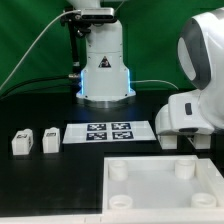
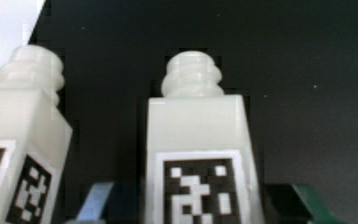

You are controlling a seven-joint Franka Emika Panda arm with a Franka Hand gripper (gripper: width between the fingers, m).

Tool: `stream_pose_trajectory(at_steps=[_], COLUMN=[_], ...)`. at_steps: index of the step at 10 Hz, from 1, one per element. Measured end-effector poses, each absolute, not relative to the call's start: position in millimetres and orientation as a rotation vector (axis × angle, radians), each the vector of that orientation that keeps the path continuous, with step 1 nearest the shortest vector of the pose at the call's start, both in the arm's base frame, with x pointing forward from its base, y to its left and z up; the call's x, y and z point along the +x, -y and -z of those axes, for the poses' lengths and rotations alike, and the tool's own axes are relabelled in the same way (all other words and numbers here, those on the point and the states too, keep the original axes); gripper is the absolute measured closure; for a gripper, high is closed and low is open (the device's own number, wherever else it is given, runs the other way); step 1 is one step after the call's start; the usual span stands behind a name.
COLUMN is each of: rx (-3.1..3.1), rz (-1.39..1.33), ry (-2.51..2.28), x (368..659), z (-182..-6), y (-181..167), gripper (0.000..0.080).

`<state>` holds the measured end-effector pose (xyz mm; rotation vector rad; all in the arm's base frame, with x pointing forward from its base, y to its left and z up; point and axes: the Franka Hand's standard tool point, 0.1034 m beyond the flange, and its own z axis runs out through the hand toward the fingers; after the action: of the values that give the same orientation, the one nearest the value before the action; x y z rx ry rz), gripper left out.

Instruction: Assemble one leg

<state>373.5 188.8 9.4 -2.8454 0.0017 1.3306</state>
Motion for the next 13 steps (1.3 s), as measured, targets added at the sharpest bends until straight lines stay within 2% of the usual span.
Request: stream_pose_trajectory(at_steps=[1,2,3,4,6,7,9,11,13], rx=[-2.846,-2.865,-2.844,-2.848,-2.94,-2.979,-3.036,-3.05,-3.034], rz=[-1.312,-1.243,-1.237,-1.163,-0.828,-0.66,-0.334,-0.033,0.193], ry=[0.046,0.113,0.179,0.206,0.192,0.194,0.185,0.181,0.313], x=[379.2,398.6,413.3,431.9,469.1,479.3,479.6,492.3,545.9], z=[-11.1,-29.6,-61.7,-76.4,-121.2,-135.0,-127.8,-130.7,-156.5], y=[-185.5,-174.3,-157.6,-145.8,-127.2,-124.9,-123.7,-120.5,-95.9], gripper=[0.0509,0.0509,0.0509,0.0509,0.0509,0.0509,0.0509,0.0509,0.0509])
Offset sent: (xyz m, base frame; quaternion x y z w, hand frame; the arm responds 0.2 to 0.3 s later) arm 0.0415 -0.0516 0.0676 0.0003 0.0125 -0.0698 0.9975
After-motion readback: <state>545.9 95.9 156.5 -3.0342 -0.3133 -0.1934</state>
